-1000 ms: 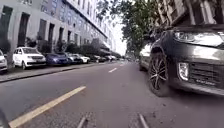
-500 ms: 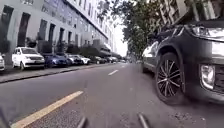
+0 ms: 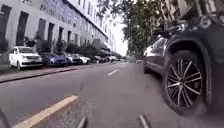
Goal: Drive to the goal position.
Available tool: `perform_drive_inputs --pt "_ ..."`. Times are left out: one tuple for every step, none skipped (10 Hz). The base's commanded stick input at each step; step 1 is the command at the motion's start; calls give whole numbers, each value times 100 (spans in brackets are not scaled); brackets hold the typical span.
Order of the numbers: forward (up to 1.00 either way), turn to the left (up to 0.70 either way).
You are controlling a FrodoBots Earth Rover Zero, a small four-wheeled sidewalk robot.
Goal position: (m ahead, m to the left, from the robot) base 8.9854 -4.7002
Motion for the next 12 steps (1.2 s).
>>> perform_drive_inputs --pt "70 0" --pt "70 0" --pt "70 -14" --pt "70 -14" --pt "70 -14" --pt "70 -10" --pt "70 -3" --pt "70 0" --pt "70 0" --pt "70 0" --pt "70 0" --pt "70 0"
